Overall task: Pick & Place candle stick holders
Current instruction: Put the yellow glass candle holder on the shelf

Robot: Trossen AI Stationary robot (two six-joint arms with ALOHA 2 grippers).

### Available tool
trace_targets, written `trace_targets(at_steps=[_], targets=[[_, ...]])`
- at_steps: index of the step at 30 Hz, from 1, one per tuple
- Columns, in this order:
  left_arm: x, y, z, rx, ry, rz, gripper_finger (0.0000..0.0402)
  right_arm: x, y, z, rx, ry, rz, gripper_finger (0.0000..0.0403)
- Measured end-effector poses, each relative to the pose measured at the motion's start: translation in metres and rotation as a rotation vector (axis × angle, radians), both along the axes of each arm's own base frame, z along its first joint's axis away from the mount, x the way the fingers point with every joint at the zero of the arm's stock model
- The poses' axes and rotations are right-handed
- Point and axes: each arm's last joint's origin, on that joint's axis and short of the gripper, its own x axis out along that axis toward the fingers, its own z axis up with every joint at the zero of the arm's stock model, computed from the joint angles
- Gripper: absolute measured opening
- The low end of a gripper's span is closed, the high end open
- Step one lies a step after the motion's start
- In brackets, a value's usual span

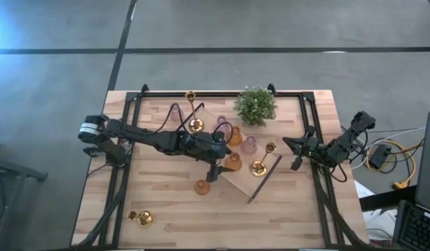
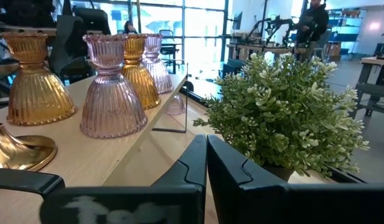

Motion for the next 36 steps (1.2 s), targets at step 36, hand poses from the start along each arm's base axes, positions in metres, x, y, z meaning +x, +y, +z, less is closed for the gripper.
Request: trace_targets(at_steps=[36], targets=[[0.0062, -0.0033, -0.0064, -0.046, -0.012, -0.121, 0.0289, 0.0, 0.0, 0.0, 0.0, 0.0, 0.0, 0.0008]])
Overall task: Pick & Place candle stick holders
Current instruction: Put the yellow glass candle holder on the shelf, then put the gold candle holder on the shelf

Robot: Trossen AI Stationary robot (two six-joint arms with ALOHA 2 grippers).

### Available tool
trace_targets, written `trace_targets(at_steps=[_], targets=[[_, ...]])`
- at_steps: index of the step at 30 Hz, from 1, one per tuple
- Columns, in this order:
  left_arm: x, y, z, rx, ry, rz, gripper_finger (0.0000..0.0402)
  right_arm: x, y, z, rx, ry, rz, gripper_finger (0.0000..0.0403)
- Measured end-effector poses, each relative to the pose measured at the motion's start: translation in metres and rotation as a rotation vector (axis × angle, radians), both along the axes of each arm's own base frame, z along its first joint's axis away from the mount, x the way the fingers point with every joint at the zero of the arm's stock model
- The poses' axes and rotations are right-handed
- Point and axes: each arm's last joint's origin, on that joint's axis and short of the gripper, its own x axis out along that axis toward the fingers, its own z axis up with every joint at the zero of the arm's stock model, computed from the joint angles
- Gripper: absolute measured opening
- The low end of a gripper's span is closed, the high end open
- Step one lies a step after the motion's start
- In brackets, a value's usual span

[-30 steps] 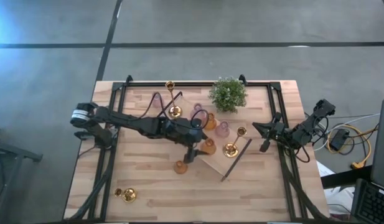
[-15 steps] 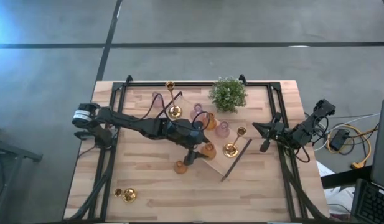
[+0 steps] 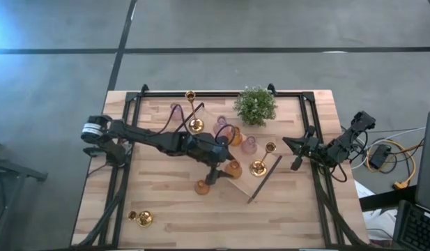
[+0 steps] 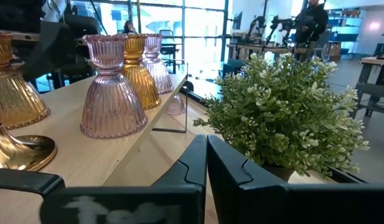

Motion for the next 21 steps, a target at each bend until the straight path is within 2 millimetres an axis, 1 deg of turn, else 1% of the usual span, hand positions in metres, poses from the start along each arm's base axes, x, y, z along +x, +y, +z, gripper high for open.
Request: trace_targets(at_steps=[5, 8, 10, 15, 21], targets=[[-0.003, 0.004, 0.001, 0.011, 0.027, 0.011, 0.0289, 0.0, 0.0, 0.0, -0.001, 0.001, 0.0, 0.0008], [-0.009, 0.008, 0.005, 0.029, 0.064, 0.027, 0.0289, 0.0, 0.0, 0.0, 0.0, 0.0, 0.0, 0.0008], [-0.013, 0.009, 0.012, 0.037, 0.083, 0.036, 0.0289, 0.0, 0.0, 0.0, -0.002, 0.001, 0.0, 0.0008], [-0.027, 0.01, 0.028, 0.056, 0.169, 0.04, 0.0289, 0.0, 0.0, 0.0, -0.002, 0.001, 0.0, 0.0008], [-0.054, 0.011, 0.045, 0.064, 0.261, 0.043, 0.0289, 0.0, 0.0, 0.0, 0.0, 0.0, 0.0, 0.0008]])
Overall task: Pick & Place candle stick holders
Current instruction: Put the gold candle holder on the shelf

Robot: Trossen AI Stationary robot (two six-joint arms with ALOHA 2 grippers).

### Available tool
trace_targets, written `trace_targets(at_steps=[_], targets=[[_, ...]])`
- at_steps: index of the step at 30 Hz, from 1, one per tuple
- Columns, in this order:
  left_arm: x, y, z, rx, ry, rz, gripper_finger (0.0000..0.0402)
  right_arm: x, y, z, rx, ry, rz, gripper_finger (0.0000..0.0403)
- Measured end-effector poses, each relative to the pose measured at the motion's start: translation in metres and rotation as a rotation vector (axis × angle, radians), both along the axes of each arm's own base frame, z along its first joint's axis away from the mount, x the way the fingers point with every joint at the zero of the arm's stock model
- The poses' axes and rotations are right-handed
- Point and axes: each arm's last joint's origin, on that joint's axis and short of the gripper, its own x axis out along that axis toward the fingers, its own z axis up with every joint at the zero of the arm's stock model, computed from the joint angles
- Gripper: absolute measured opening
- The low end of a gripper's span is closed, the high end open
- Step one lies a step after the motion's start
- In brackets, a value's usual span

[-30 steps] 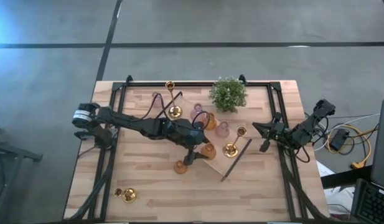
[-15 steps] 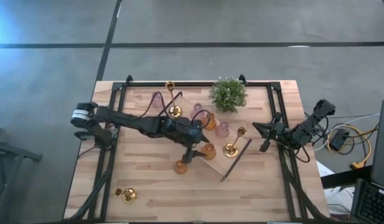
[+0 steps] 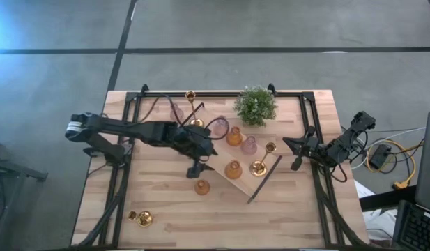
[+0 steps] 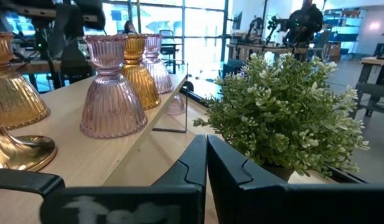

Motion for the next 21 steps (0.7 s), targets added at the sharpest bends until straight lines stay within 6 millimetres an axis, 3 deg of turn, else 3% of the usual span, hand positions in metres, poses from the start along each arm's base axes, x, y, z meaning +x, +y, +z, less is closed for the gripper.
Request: trace_targets(at_steps=[10, 21], targets=[[-0.061, -0.012, 0.034, -0.047, 0.05, 0.06, 0.0289, 0.0, 0.0, 0.0, 0.0, 0.0, 0.0, 0.0008], [-0.149, -0.041, 0.036, -0.184, 0.368, 0.201, 0.0289, 0.0, 0.0, 0.0, -0.002, 0.001, 0.0, 0.0008]])
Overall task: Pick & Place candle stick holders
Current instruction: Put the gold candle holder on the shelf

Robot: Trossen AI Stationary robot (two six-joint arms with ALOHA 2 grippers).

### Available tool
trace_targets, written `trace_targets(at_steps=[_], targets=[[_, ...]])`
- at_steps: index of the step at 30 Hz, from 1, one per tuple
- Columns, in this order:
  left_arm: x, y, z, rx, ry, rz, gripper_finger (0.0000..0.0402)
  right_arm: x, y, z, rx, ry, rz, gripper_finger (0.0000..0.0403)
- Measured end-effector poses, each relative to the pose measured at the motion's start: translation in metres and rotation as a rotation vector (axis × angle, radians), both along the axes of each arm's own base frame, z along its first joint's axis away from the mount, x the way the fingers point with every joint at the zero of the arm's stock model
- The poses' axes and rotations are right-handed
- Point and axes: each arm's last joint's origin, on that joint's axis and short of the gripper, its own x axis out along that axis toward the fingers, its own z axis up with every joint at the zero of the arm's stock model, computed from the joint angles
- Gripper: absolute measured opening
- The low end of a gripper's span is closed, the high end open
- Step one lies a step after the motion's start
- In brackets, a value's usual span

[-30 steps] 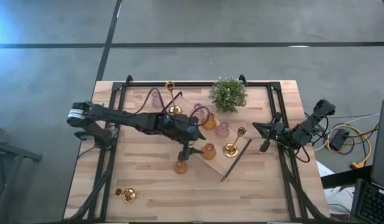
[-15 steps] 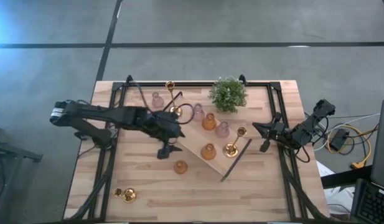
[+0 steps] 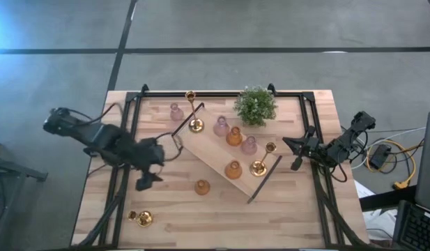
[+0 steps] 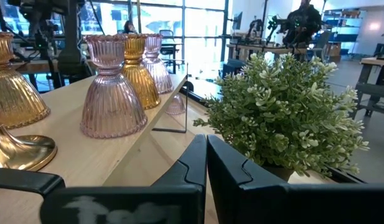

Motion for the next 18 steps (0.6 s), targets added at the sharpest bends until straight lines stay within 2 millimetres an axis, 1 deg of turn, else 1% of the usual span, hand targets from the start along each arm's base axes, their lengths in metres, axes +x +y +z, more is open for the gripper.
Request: trace_targets(at_steps=[4, 7, 13, 18], targets=[[-0.028, -0.01, -0.006, -0.024, 0.098, 0.107, 0.0289, 0.0, 0.0, 0.0, 0.0, 0.0, 0.0, 0.0008], [-0.044, -0.022, -0.013, -0.102, 0.152, 0.159, 0.0289, 0.0, 0.0, 0.0, 0.002, -0.001, 0.0, 0.0008], [-0.069, -0.055, -0.029, -0.213, 0.277, 0.267, 0.0289, 0.0, 0.0, 0.0, 0.0, 0.0, 0.0, 0.0008], [-0.093, -0.083, -0.042, -0.236, 0.337, 0.35, 0.0289, 0.0, 0.0, 0.0, -0.001, 0.001, 0.0, 0.0008]])
